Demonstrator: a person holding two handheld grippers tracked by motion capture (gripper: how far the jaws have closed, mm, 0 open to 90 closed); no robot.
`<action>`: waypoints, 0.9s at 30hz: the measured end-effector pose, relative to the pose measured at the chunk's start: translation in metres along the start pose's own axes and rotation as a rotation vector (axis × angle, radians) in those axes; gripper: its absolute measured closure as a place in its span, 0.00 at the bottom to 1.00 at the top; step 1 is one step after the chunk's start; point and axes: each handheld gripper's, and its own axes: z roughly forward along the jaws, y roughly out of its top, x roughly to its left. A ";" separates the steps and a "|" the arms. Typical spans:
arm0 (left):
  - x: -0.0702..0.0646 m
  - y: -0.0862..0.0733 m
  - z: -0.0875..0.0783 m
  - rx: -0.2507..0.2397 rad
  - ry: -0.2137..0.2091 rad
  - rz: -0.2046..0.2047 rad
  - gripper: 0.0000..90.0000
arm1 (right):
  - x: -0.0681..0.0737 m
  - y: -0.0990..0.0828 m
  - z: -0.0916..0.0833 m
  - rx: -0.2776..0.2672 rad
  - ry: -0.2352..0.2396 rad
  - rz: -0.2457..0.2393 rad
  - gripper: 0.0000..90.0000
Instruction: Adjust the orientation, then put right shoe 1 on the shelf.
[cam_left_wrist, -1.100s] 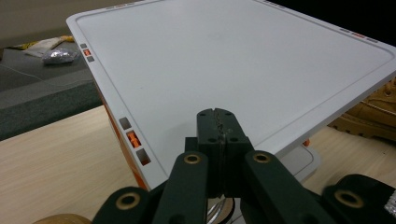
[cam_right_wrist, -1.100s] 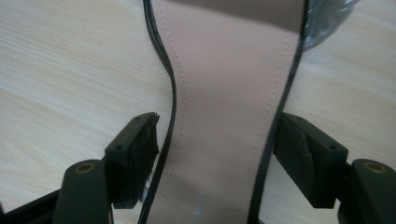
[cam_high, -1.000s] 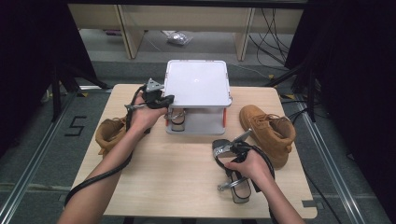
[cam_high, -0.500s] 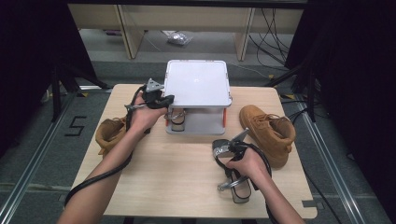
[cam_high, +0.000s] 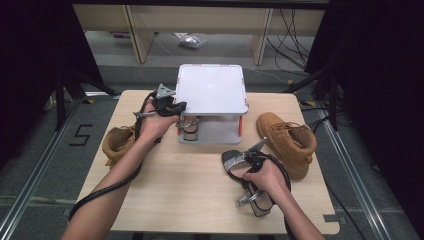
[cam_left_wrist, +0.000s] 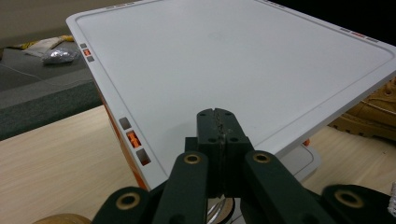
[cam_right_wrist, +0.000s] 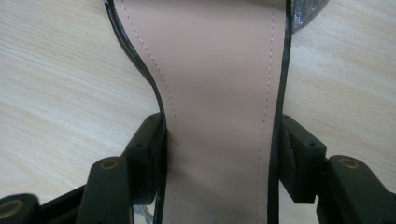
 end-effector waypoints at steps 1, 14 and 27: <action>0.000 0.000 0.000 -0.001 0.001 0.001 0.99 | 0.001 0.000 0.000 -0.022 -0.008 -0.002 0.47; 0.000 0.000 0.000 0.000 -0.001 -0.001 0.99 | 0.003 0.002 -0.021 -0.095 0.038 0.032 0.47; 0.000 0.000 0.000 0.011 0.001 0.010 0.99 | 0.009 0.017 -0.029 -0.136 0.045 0.086 0.47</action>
